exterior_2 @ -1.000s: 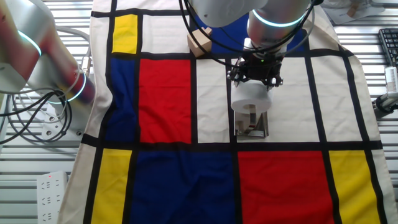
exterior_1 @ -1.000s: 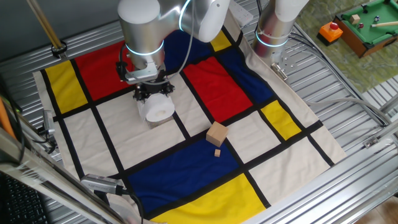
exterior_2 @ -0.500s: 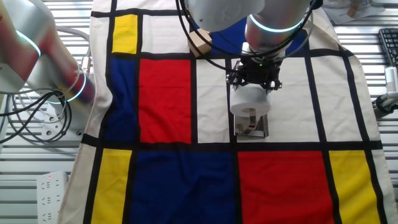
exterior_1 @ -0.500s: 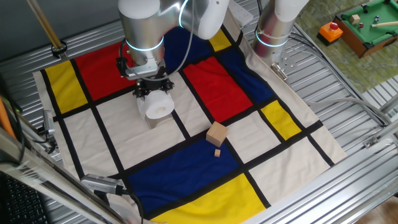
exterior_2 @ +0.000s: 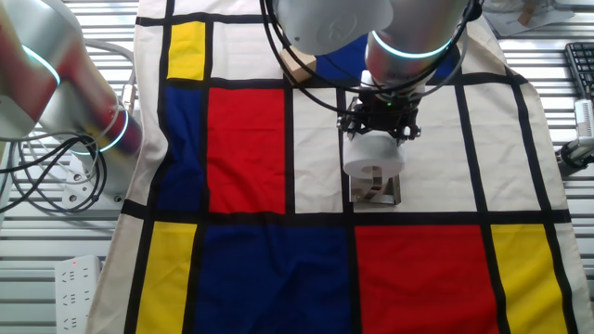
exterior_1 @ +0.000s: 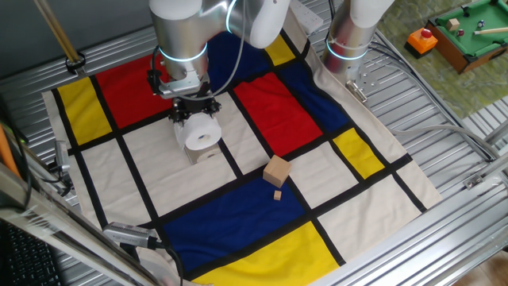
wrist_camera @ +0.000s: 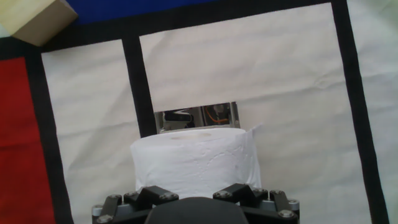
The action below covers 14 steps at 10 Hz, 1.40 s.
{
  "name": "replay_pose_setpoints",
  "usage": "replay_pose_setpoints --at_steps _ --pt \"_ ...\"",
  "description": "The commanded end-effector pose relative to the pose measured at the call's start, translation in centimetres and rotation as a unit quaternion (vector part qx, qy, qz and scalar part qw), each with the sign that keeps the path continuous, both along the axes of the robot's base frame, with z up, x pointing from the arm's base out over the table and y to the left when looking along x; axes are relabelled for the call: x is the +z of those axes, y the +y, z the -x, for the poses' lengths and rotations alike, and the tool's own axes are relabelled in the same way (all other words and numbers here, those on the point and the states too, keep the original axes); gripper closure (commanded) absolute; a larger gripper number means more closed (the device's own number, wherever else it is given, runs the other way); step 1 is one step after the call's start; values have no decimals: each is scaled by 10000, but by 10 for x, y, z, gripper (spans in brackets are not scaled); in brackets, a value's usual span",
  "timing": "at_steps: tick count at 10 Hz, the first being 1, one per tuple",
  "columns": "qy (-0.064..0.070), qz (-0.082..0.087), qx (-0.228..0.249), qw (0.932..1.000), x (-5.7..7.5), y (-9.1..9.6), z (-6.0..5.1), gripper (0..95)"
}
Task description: Put the toilet paper on its holder
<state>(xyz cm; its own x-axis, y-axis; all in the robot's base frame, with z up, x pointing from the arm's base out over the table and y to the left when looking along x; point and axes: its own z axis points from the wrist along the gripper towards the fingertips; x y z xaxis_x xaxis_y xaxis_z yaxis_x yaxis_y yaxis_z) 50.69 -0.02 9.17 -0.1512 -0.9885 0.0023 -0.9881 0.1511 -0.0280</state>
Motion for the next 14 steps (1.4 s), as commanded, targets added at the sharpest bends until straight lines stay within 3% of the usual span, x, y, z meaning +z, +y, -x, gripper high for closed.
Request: replay_pose_setpoints --at_steps 1,14 --pt "-5 -12 35 10000 1 -5 2 950" --pt "-39 -67 206 9998 0 -24 2 950"
